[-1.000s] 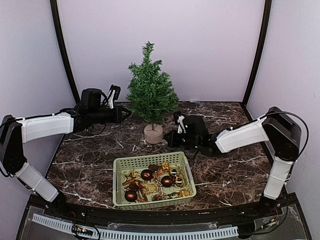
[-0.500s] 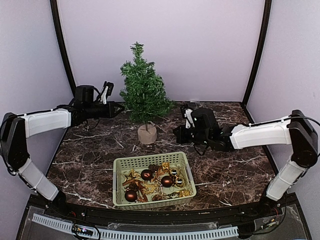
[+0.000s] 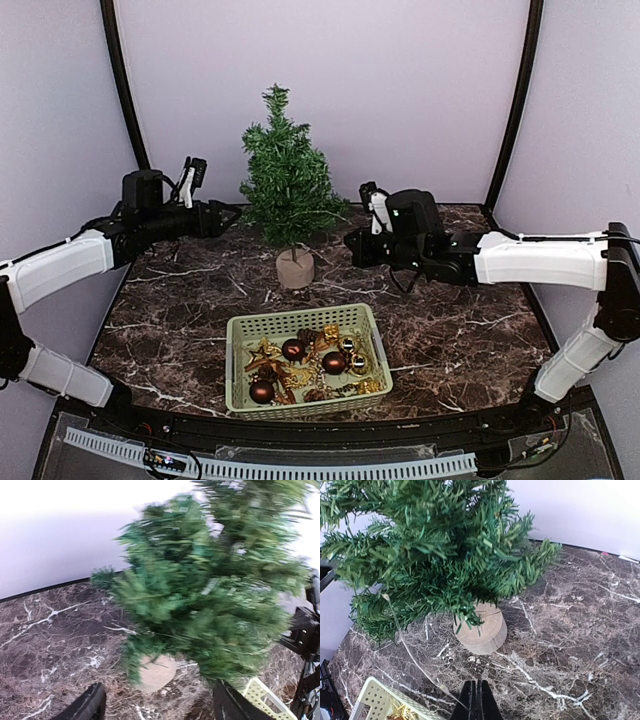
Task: Decorate the small christmas tree
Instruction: Wrap the side of the string light in the gap of the branches.
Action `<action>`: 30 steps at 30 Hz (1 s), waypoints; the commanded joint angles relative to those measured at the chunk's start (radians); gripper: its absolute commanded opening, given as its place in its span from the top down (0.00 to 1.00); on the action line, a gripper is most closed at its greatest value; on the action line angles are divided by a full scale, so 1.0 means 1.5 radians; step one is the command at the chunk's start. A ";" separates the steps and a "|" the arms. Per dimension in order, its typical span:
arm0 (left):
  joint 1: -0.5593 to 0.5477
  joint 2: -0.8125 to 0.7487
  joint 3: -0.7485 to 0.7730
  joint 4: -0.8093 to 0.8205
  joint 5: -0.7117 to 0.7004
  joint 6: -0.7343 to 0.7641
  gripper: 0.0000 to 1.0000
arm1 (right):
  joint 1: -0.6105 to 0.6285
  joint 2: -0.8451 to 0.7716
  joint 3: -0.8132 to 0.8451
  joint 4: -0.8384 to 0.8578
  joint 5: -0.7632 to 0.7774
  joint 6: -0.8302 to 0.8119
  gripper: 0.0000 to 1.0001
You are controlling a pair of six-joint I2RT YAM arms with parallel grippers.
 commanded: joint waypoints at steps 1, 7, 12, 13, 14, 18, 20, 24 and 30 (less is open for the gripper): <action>-0.065 -0.052 -0.023 -0.044 -0.031 -0.002 0.22 | 0.005 0.001 0.034 -0.020 0.032 -0.026 1.00; -0.126 -0.028 -0.016 -0.046 -0.053 -0.026 0.18 | 0.005 0.004 0.051 -0.018 0.041 -0.025 1.00; -0.136 0.013 -0.004 -0.042 -0.051 -0.033 0.18 | 0.004 0.005 0.055 -0.017 0.056 -0.026 1.00; -0.138 0.017 -0.002 -0.037 -0.048 -0.034 0.18 | 0.004 0.007 0.055 -0.017 0.058 -0.026 1.00; -0.140 0.026 -0.001 -0.034 -0.043 -0.035 0.18 | 0.004 0.010 0.055 -0.017 0.060 -0.027 1.00; -0.144 0.046 0.000 -0.016 -0.040 -0.041 0.19 | 0.003 0.025 0.055 -0.017 0.061 -0.026 1.00; -0.145 0.052 -0.001 -0.006 -0.042 -0.044 0.30 | 0.003 0.034 0.052 -0.017 0.064 -0.024 1.00; -0.145 0.058 -0.008 0.018 -0.048 -0.055 0.60 | 0.000 0.048 0.045 -0.022 0.079 -0.014 1.00; -0.144 0.061 -0.013 0.039 -0.047 -0.061 0.58 | -0.012 0.063 0.030 -0.019 0.075 0.002 1.00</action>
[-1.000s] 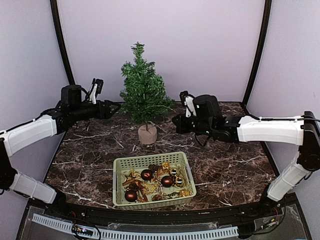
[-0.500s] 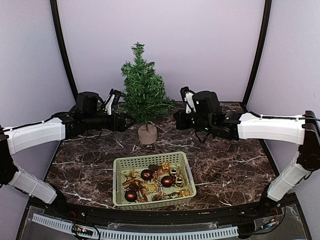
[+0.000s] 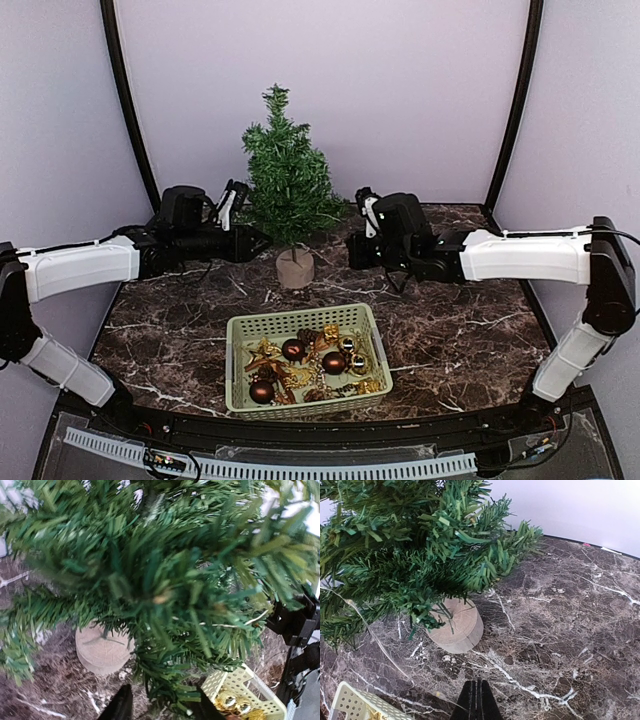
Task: Decorate the small christmas tree
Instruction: Wrap the side of the string light in the gap of the branches.
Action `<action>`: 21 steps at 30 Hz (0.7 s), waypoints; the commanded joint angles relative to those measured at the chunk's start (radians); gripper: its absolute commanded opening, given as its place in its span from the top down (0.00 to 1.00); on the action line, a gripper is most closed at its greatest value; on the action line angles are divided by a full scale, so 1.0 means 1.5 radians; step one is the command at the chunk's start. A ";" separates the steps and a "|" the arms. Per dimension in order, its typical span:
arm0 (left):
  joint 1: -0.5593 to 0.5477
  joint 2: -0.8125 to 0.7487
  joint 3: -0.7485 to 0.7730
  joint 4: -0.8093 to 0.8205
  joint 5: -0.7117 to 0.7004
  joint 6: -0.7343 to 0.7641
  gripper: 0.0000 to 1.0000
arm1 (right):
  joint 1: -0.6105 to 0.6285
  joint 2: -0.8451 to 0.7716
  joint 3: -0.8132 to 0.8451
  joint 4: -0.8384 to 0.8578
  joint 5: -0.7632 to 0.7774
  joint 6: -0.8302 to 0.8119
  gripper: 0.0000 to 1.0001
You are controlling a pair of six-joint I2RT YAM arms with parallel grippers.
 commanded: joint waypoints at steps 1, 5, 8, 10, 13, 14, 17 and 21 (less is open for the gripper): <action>-0.001 0.001 -0.001 0.037 0.003 -0.007 0.56 | -0.008 0.016 -0.006 0.017 0.010 0.012 1.00; -0.001 0.007 0.004 0.048 0.006 -0.005 0.60 | -0.011 0.033 -0.007 0.014 0.006 0.018 1.00; -0.001 0.008 0.003 0.052 0.003 -0.005 0.79 | -0.012 0.039 -0.011 0.015 0.009 0.023 1.00; -0.001 0.005 0.001 0.054 0.000 -0.006 0.90 | -0.013 0.042 -0.015 0.014 0.013 0.029 1.00; -0.001 0.000 -0.005 0.055 -0.007 -0.010 1.00 | -0.015 0.039 -0.023 0.015 0.017 0.037 1.00; -0.001 -0.004 -0.009 0.054 -0.014 -0.012 1.00 | -0.017 0.038 -0.025 0.015 0.019 0.038 1.00; 0.002 -0.015 -0.018 0.047 -0.033 -0.017 1.00 | -0.020 0.031 -0.027 0.010 0.025 0.043 1.00; 0.028 -0.035 -0.041 0.056 -0.026 -0.032 1.00 | -0.019 0.007 -0.031 0.010 0.011 0.028 1.00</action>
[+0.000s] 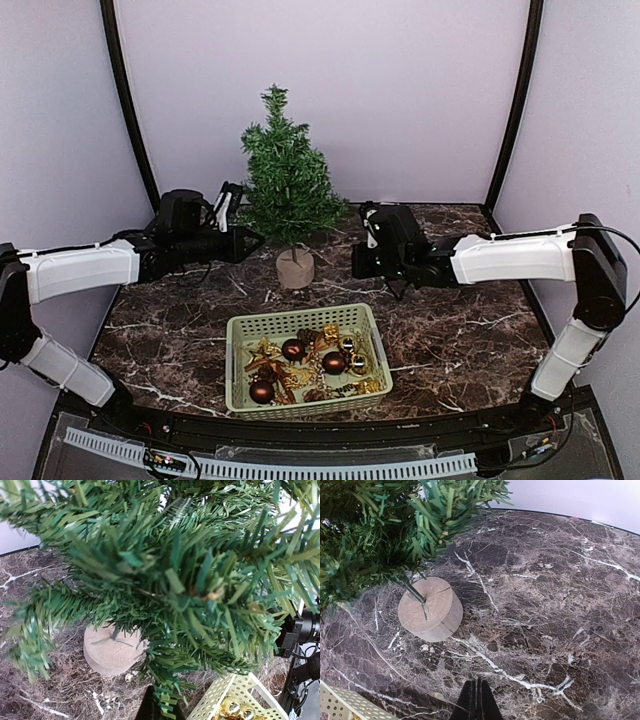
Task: Decorate the small christmas tree
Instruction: Wrap the side of the string light in the gap of the branches.
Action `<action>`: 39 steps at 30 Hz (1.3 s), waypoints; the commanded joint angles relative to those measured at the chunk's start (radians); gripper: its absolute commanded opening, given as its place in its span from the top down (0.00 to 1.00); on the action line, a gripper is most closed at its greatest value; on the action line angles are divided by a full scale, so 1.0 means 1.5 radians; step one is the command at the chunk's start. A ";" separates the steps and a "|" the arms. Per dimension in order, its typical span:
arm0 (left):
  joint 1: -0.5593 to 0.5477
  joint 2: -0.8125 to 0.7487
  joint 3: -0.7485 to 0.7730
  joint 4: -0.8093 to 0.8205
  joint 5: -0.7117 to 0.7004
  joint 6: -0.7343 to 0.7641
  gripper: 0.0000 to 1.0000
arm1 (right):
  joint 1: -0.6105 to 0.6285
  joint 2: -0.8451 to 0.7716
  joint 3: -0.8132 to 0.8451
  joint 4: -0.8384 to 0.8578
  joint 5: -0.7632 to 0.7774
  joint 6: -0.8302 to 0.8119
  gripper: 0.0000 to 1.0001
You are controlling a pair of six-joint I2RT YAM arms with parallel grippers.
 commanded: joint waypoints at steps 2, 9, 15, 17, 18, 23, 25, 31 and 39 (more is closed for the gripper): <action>0.039 -0.044 -0.031 0.029 0.017 -0.020 1.00 | -0.001 -0.052 -0.015 0.012 -0.006 -0.016 1.00; 0.094 -0.037 -0.025 0.033 0.086 -0.017 1.00 | 0.012 -0.117 0.002 -0.033 -0.018 -0.069 1.00; 0.108 -0.014 0.009 0.014 0.103 0.011 1.00 | 0.015 -0.120 0.049 -0.067 -0.016 -0.103 1.00; 0.110 -0.007 0.015 0.013 0.107 0.014 1.00 | 0.016 -0.114 0.067 -0.073 -0.022 -0.117 1.00; 0.111 -0.004 0.017 0.013 0.110 0.015 1.00 | 0.018 -0.110 0.076 -0.077 -0.026 -0.124 1.00; 0.112 0.001 0.021 0.015 0.114 0.020 1.00 | 0.025 -0.099 0.104 -0.081 -0.011 -0.135 1.00; 0.113 0.001 0.019 0.015 0.114 0.022 1.00 | 0.025 -0.093 0.115 -0.086 0.002 -0.135 1.00; 0.118 0.000 0.015 0.015 0.120 0.024 1.00 | 0.014 -0.062 0.156 -0.095 0.006 -0.142 1.00; 0.129 0.022 0.029 0.024 0.134 0.037 1.00 | -0.025 0.008 0.162 -0.056 -0.073 -0.134 1.00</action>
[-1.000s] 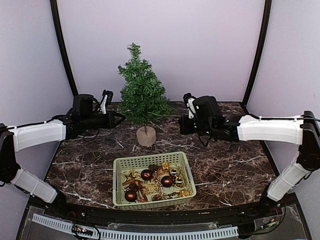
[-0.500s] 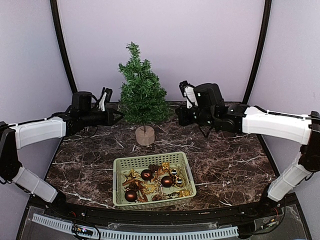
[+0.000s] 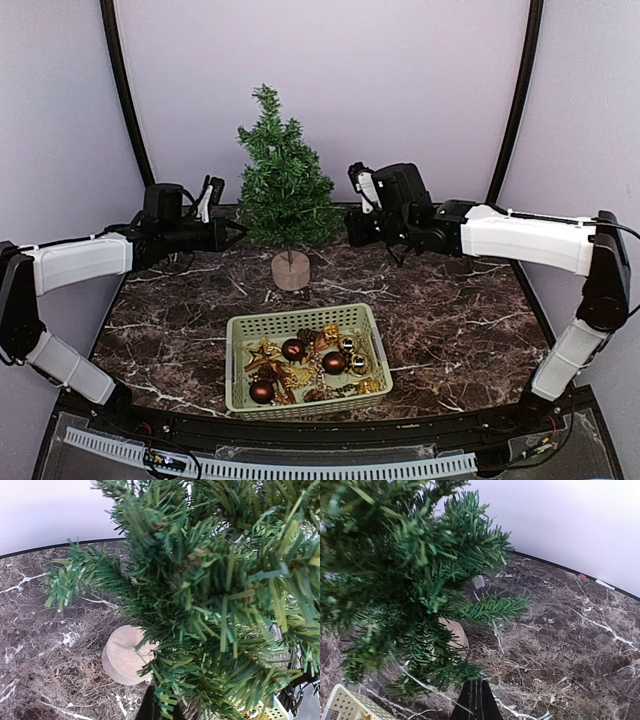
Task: Decorate the small christmas tree
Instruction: Wrap the side of the string light in the gap of the branches.
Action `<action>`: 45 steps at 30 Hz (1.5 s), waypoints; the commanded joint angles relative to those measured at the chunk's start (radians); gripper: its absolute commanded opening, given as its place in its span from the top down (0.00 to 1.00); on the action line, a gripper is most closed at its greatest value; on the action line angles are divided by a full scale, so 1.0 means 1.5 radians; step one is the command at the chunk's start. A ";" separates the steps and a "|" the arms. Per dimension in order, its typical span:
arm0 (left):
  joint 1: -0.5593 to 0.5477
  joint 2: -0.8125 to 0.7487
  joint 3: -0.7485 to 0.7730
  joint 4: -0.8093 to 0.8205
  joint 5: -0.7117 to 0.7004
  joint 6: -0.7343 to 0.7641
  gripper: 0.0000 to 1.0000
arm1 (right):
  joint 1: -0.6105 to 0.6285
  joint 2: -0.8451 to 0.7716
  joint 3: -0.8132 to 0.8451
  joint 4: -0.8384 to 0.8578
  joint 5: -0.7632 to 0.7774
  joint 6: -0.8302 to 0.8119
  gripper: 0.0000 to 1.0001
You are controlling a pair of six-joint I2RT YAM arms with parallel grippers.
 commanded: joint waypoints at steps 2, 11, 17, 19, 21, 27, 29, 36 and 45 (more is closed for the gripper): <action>0.015 0.024 0.034 0.028 0.022 0.022 1.00 | -0.020 0.045 0.013 0.044 -0.063 0.003 1.00; 0.022 0.060 0.083 0.029 -0.007 0.052 0.78 | -0.021 0.042 -0.024 0.081 -0.146 0.037 1.00; 0.021 -0.033 0.041 -0.021 -0.078 0.065 0.32 | -0.021 0.040 -0.030 0.091 -0.158 0.044 1.00; 0.020 -0.067 0.013 -0.030 -0.070 0.049 0.27 | -0.021 0.040 -0.030 0.093 -0.158 0.045 1.00; 0.014 -0.097 -0.016 -0.032 -0.051 0.029 0.24 | -0.020 0.038 -0.030 0.093 -0.159 0.048 1.00; -0.022 -0.115 -0.053 -0.031 -0.032 0.001 0.19 | -0.020 0.031 -0.038 0.093 -0.160 0.054 1.00; -0.029 -0.100 -0.049 -0.021 -0.029 -0.002 0.19 | -0.019 0.027 -0.041 0.093 -0.159 0.055 1.00; -0.030 -0.036 -0.023 0.025 -0.048 -0.019 0.32 | -0.013 0.013 -0.046 0.093 -0.159 0.057 1.00; -0.029 0.005 0.002 0.066 -0.045 -0.019 0.58 | 0.003 0.007 -0.045 0.089 -0.152 0.053 1.00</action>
